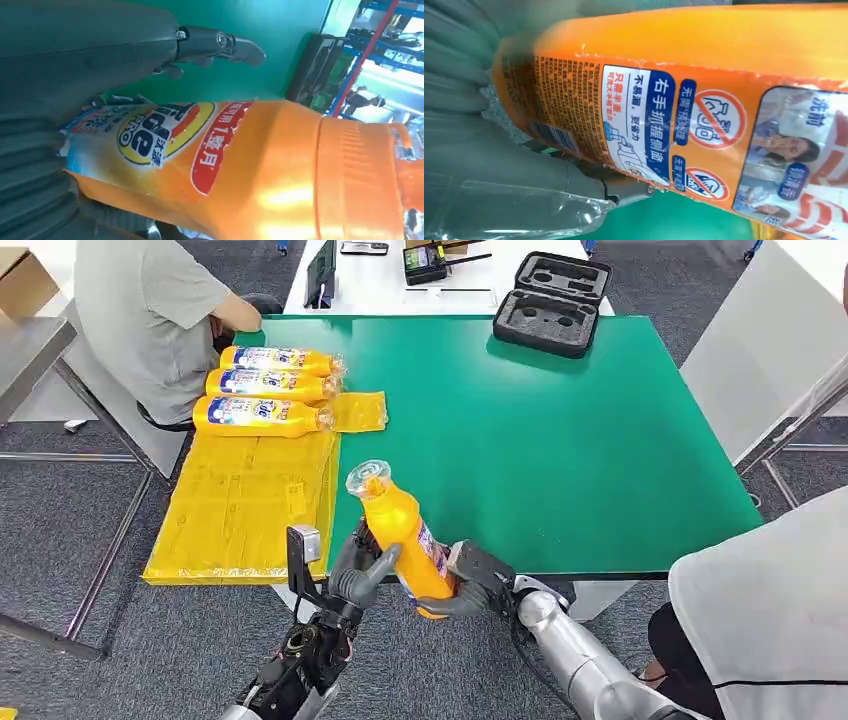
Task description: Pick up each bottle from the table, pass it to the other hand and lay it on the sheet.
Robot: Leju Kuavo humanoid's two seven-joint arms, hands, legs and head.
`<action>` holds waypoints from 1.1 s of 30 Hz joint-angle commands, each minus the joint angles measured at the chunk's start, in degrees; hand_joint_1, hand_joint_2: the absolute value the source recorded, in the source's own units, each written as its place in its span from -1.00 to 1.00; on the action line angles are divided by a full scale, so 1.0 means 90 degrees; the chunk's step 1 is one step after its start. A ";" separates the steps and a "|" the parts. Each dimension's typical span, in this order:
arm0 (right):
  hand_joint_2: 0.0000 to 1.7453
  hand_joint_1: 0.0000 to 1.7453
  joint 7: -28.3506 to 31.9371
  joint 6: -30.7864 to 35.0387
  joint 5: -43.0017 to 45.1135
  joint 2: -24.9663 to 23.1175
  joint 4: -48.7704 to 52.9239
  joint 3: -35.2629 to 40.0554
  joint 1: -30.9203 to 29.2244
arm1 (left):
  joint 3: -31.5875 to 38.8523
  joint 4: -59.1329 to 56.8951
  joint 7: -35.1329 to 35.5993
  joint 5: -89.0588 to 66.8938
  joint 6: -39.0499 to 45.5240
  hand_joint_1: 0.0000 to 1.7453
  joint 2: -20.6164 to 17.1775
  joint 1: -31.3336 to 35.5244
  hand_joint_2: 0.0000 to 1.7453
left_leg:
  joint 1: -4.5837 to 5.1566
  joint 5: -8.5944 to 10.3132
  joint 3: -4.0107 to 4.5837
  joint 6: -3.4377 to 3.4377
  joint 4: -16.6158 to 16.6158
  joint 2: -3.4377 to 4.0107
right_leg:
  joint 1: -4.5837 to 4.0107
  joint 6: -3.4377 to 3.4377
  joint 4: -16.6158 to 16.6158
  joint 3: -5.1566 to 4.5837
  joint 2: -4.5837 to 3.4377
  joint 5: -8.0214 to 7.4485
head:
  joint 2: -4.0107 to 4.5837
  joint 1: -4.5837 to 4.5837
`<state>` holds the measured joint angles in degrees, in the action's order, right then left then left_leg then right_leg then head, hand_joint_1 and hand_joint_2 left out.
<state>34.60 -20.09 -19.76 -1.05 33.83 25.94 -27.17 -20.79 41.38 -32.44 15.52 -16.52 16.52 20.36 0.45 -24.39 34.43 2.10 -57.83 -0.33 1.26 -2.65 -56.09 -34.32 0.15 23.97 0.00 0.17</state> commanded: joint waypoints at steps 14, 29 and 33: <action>1.00 1.00 -0.0061 -0.0053 -0.0052 -0.0015 0.0020 -0.0083 -0.0192 | -0.0074 -0.0289 0.0039 -0.0185 0.0006 -1.00 -0.0136 0.0250 1.00 | -0.0010 -0.0009 -0.0016 -0.0015 -0.0003 0.0009 | -0.0011 0.0015 0.0001 0.0016 -0.0007 0.0005 | 0.0000 0.0000; 1.00 1.00 -0.0134 -0.0080 -0.0056 0.0081 0.0162 -0.0148 -0.0050 | 0.0075 -0.0460 0.0018 -0.0038 -0.0053 -1.00 -0.0174 0.0289 1.00 | -0.0005 -0.0002 -0.0007 -0.0009 0.0002 0.0003 | -0.0005 0.0009 0.0003 0.0006 -0.0002 0.0001 | 0.0000 0.0000; 1.00 1.00 -0.0131 -0.0086 -0.0053 0.0055 0.0156 -0.0147 -0.0054 | 0.0069 -0.0449 0.0010 -0.0051 -0.0046 -1.00 -0.0180 0.0272 1.00 | -0.0006 -0.0007 -0.0014 -0.0013 -0.0001 0.0009 | -0.0007 0.0013 0.0000 0.0011 -0.0008 0.0004 | 0.0000 0.0000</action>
<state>33.75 -20.39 -20.00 -0.61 35.34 25.49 -26.34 -20.70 40.85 -32.48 15.54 -16.72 16.22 20.66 0.45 -24.40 34.43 2.10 -57.83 -0.33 1.26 -2.65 -56.09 -34.32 0.15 23.97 0.00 0.17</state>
